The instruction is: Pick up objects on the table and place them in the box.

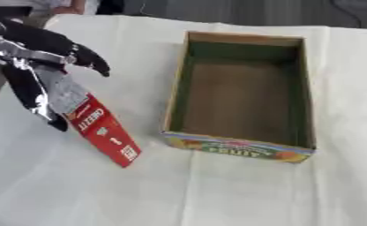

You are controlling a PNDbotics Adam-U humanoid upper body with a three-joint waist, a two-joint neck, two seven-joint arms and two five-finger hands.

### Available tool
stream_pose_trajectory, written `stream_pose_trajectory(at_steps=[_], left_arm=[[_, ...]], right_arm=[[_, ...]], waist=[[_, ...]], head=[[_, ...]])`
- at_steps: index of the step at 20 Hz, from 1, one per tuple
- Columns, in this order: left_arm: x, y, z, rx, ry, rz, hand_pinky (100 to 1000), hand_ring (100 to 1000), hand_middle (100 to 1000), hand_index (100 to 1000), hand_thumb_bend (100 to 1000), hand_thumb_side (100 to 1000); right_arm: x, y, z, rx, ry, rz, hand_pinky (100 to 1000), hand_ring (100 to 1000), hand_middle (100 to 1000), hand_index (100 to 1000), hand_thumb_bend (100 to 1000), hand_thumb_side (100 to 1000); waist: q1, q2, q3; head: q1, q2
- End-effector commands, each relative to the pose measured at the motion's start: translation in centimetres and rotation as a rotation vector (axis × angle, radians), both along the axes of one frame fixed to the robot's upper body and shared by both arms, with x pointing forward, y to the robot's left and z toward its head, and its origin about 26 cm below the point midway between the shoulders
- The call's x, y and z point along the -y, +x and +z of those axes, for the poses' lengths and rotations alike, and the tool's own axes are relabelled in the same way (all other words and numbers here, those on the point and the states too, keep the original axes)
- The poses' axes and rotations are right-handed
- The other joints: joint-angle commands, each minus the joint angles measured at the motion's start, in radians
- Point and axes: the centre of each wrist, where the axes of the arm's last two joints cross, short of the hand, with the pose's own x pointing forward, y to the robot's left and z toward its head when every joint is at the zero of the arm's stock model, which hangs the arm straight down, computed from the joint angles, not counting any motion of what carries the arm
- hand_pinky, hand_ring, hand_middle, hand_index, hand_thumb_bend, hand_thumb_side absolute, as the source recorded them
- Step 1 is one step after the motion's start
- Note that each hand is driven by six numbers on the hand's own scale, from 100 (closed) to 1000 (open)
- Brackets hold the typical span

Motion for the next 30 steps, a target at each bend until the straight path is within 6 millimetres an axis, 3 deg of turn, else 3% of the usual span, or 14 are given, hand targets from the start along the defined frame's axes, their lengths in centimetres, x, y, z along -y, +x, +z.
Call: stream_pose_trajectory(at_steps=[1, 7, 9, 10, 12, 14, 15, 16, 17, 20, 30], left_arm=[[0.8, 0.3, 0.3, -0.008, 0.063, -0.066, 848, 896, 920, 953, 910, 627], [3.5, 0.4, -0.1, 0.015, 0.046, -0.188, 818, 849, 872, 906, 800, 560], [4.0, 0.3, -0.1, 0.018, 0.050, -0.211, 800, 824, 841, 875, 610, 440], [4.2, 0.2, -0.3, 0.017, 0.054, -0.217, 778, 804, 815, 850, 445, 295], [4.3, 0.1, -0.4, 0.014, 0.064, -0.221, 727, 763, 758, 799, 266, 148], [4.5, -0.1, -0.3, 0.022, 0.072, -0.221, 644, 690, 669, 716, 115, 100], [4.6, -0.2, -0.2, 0.029, 0.074, -0.221, 644, 690, 669, 716, 115, 100], [4.6, -0.3, 0.0, 0.037, 0.071, -0.220, 512, 552, 555, 596, 100, 100], [4.7, -0.4, 0.2, 0.045, 0.064, -0.218, 470, 511, 525, 562, 100, 100], [4.6, -0.6, 0.5, 0.055, 0.063, -0.198, 389, 439, 490, 531, 100, 100], [2.9, 0.0, 1.3, 0.047, 0.008, -0.124, 413, 457, 492, 529, 100, 100]], right_arm=[[0.1, -0.3, 0.9, 0.026, -0.016, -0.001, 351, 510, 579, 669, 100, 771], [0.0, -0.3, 1.0, 0.029, -0.011, 0.003, 350, 510, 578, 667, 100, 772], [0.0, -0.3, 1.0, 0.029, -0.010, 0.003, 350, 509, 577, 666, 100, 772], [0.0, -0.3, 1.0, 0.029, -0.009, 0.003, 350, 509, 576, 664, 100, 771], [0.0, -0.3, 1.0, 0.029, -0.008, 0.003, 349, 509, 575, 663, 100, 771], [0.0, -0.3, 1.0, 0.028, -0.008, 0.003, 349, 509, 573, 661, 100, 770], [0.0, -0.3, 1.0, 0.028, -0.008, 0.003, 349, 509, 573, 661, 100, 770], [0.0, -0.3, 0.9, 0.027, -0.008, 0.002, 349, 508, 568, 657, 100, 770], [0.0, -0.3, 0.9, 0.026, -0.008, 0.001, 349, 507, 565, 655, 100, 770], [0.0, -0.2, 0.9, 0.024, -0.009, 0.000, 349, 505, 553, 646, 100, 770], [0.1, -0.2, 0.9, 0.020, -0.013, -0.003, 347, 499, 536, 635, 100, 769]], waist=[[0.000, -0.020, -0.003], [0.000, -0.015, -0.012], [0.000, -0.014, -0.016], [0.001, -0.013, -0.017], [0.002, -0.012, -0.019], [0.003, -0.012, -0.019], [0.003, -0.011, -0.019], [0.004, -0.011, -0.019], [0.004, -0.011, -0.018], [0.005, -0.011, -0.018], [0.007, -0.015, -0.016]], head=[[-0.006, 0.004], [-0.014, 0.008], [-0.016, 0.008], [-0.016, 0.008], [-0.017, 0.009], [-0.018, 0.010], [-0.018, 0.010], [-0.019, 0.011], [-0.020, 0.011], [-0.022, 0.011], [-0.032, 0.010]])
